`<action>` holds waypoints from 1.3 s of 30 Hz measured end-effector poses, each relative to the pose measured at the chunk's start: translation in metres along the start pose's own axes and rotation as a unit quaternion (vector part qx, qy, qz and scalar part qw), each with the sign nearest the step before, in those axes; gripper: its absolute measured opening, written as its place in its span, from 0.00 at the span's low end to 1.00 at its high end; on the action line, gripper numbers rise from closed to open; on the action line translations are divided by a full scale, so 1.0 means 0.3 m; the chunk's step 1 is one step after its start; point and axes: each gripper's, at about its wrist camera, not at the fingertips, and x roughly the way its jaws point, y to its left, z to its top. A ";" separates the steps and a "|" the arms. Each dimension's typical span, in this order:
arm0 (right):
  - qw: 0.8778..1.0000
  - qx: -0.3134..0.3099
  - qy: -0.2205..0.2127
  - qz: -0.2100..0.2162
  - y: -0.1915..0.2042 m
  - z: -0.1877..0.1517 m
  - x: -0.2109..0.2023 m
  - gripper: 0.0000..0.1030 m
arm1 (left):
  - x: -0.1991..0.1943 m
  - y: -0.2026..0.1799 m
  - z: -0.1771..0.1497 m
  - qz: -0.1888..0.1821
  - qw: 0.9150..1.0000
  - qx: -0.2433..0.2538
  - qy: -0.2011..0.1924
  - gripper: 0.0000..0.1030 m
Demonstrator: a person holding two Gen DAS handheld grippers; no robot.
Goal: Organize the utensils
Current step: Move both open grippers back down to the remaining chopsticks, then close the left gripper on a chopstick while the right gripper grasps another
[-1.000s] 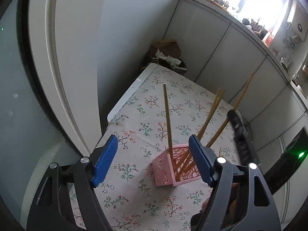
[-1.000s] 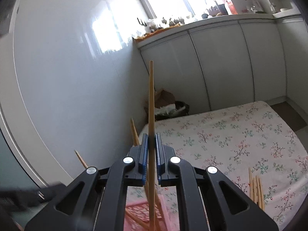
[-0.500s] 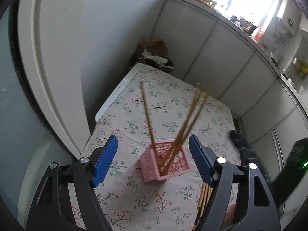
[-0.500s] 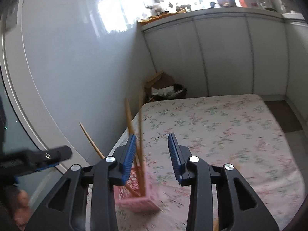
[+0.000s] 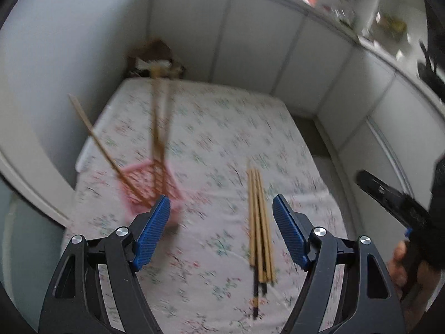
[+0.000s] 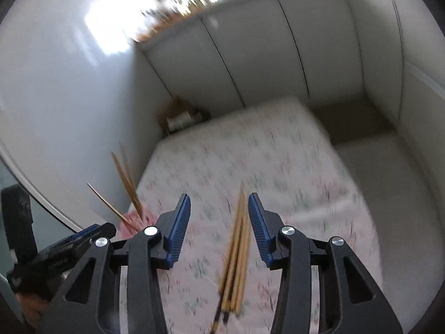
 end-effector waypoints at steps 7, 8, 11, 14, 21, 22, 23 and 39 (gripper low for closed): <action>0.997 0.040 0.059 -0.014 -0.100 -0.014 0.075 0.41 | 0.180 -0.094 -0.064 -0.014 0.997 0.025 0.073 0.65; 0.997 0.042 0.062 -0.016 -0.105 -0.019 0.077 0.41 | 0.213 -0.100 -0.067 -0.018 0.996 0.024 0.085 0.63; 0.996 0.049 0.072 -0.025 -0.121 -0.024 0.092 0.33 | 0.283 -0.112 -0.066 -0.020 0.994 0.016 0.105 0.59; 0.994 0.048 0.091 -0.025 -0.139 -0.033 0.116 0.17 | 0.350 -0.112 -0.057 -0.020 0.993 0.008 0.119 0.54; 0.991 0.060 0.116 -0.032 -0.160 -0.048 0.137 0.16 | 0.530 -0.105 -0.022 -0.012 0.989 0.006 0.147 0.48; 0.990 0.063 0.121 -0.035 -0.166 -0.050 0.142 0.17 | 0.547 -0.106 -0.019 -0.009 0.989 0.009 0.150 0.47; 0.989 0.064 0.126 -0.037 -0.172 -0.052 0.148 0.19 | 0.572 -0.104 -0.020 -0.006 0.988 0.011 0.155 0.47; 0.987 0.063 0.142 -0.046 -0.190 -0.050 0.176 0.20 | 0.715 -0.153 -0.014 0.018 0.980 0.052 0.190 0.14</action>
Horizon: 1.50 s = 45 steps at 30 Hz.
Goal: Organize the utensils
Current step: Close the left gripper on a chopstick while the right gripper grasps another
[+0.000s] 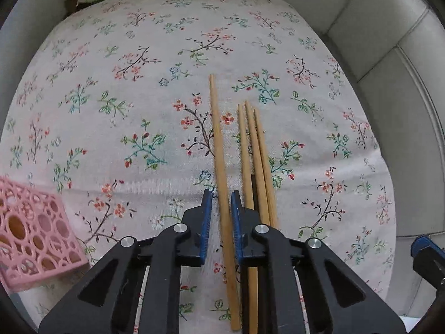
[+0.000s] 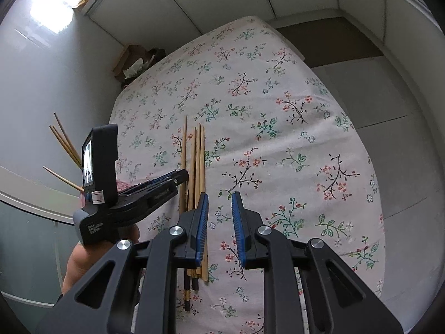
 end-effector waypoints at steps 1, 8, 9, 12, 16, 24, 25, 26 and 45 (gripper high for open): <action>1.000 0.000 0.001 -0.002 -0.001 0.002 0.004 0.20 | 0.004 -0.011 0.004 0.006 1.000 0.010 0.002 0.14; 1.000 -0.006 0.023 -0.008 0.001 0.013 0.052 0.28 | 0.015 -0.061 0.001 0.033 0.998 0.051 -0.008 0.06; 1.000 -0.009 0.026 -0.012 -0.001 0.013 0.061 0.28 | 0.012 -0.058 -0.004 0.028 0.998 0.047 -0.007 0.06; 0.998 -0.021 0.043 -0.031 -0.004 0.016 0.105 0.28 | -0.013 -0.035 -0.033 0.011 0.999 0.031 -0.003 0.06; 0.996 -0.047 0.055 -0.043 0.011 0.024 0.154 0.28 | -0.141 -0.011 -0.071 -0.013 0.999 0.011 -0.039 0.06; 0.992 -0.077 0.081 -0.052 0.055 0.014 0.263 0.22 | -0.537 -0.001 -0.181 -0.077 0.985 0.005 -0.154 0.06; 0.992 -0.080 0.085 -0.052 0.061 0.013 0.277 0.22 | -0.569 0.000 -0.193 -0.088 0.982 0.002 -0.168 0.06; 0.991 -0.083 0.088 -0.053 0.066 0.010 0.286 0.22 | -0.600 0.003 -0.208 -0.096 0.979 0.001 -0.180 0.06; 0.983 -0.135 0.107 -0.067 0.204 0.020 0.450 0.10 | -0.682 0.140 -0.292 -0.112 0.970 -0.026 -0.212 0.06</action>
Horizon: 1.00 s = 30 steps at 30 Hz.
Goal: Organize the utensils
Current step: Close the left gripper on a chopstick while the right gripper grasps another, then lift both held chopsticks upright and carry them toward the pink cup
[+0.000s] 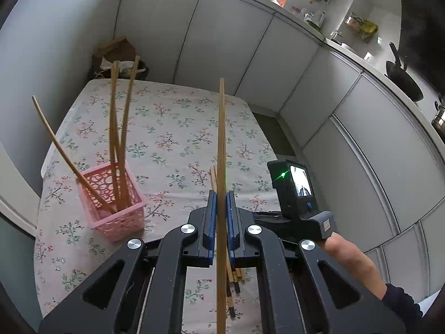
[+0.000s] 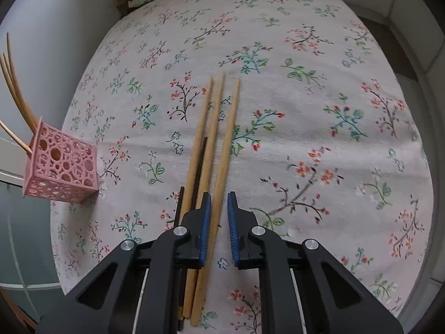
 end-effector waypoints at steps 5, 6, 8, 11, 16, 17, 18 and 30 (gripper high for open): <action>1.000 -0.023 0.011 -0.016 0.026 0.008 0.004 0.09 | -0.022 0.026 0.000 0.004 1.000 0.001 -0.008 0.06; 0.999 -0.029 0.010 -0.023 0.040 0.008 0.008 0.10 | -0.025 0.030 0.000 0.002 1.000 0.001 -0.009 0.06; 0.999 -0.035 0.005 -0.038 0.063 0.008 0.017 0.10 | -0.026 0.030 0.000 0.003 1.000 0.003 -0.011 0.06; 0.999 -0.014 -0.007 -0.033 0.056 0.003 0.017 0.08 | -0.018 0.020 0.002 0.006 1.000 0.007 -0.013 0.06; 0.998 0.009 -0.055 -0.003 0.041 -0.010 -0.093 0.07 | -0.018 0.018 0.000 0.013 1.000 0.013 -0.015 0.06; 0.998 0.010 -0.065 0.004 0.037 -0.012 -0.116 0.07 | -0.023 0.020 0.003 0.013 1.000 0.013 -0.019 0.06; 0.996 0.010 -0.084 0.015 0.036 -0.016 -0.152 0.07 | -0.026 0.021 0.004 0.012 1.000 0.012 -0.022 0.06; 0.947 -0.052 -0.302 0.091 0.131 -0.125 -0.551 0.07 | -0.111 0.083 0.026 0.022 0.995 -0.021 -0.098 0.06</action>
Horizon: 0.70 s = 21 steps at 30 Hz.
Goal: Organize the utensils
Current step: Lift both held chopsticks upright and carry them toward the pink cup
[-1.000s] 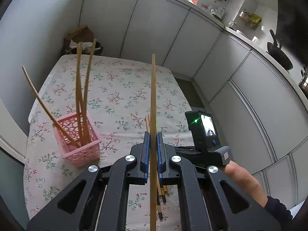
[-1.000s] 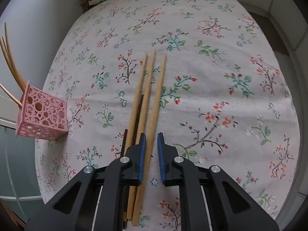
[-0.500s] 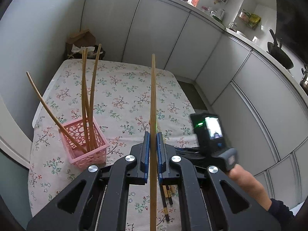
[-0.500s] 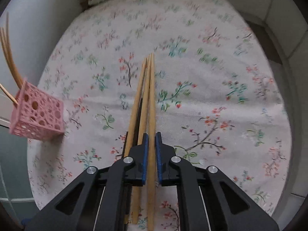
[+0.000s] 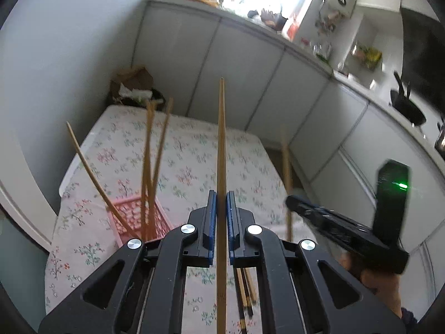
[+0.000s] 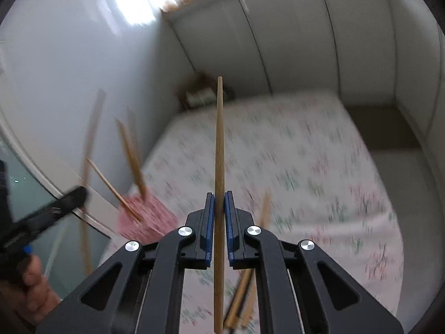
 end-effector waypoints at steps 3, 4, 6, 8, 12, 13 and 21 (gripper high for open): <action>0.998 -0.036 -0.040 0.014 0.049 0.017 -0.058 0.07 | -0.034 0.023 0.014 -0.001 1.000 -0.007 -0.024 0.06; 0.998 -0.042 -0.050 0.023 0.067 0.017 -0.073 0.07 | -0.043 0.034 0.018 0.003 0.999 -0.012 -0.032 0.06; 0.996 -0.059 -0.067 0.031 0.095 0.021 -0.101 0.07 | -0.058 0.053 0.024 0.003 0.999 -0.020 -0.047 0.06; 0.993 -0.071 -0.087 0.040 0.120 0.023 -0.132 0.07 | -0.067 0.066 0.029 0.006 0.998 -0.025 -0.059 0.06; 0.991 -0.078 -0.097 0.054 0.133 0.016 -0.137 0.07 | -0.076 0.100 0.043 0.014 0.995 -0.028 -0.091 0.06; 0.991 -0.079 -0.096 0.053 0.129 0.015 -0.130 0.07 | -0.072 0.110 0.046 0.017 0.994 -0.028 -0.101 0.06; 0.992 -0.070 -0.089 0.058 0.122 -0.001 -0.123 0.08 | 0.027 0.192 0.055 0.066 0.984 -0.006 -0.164 0.06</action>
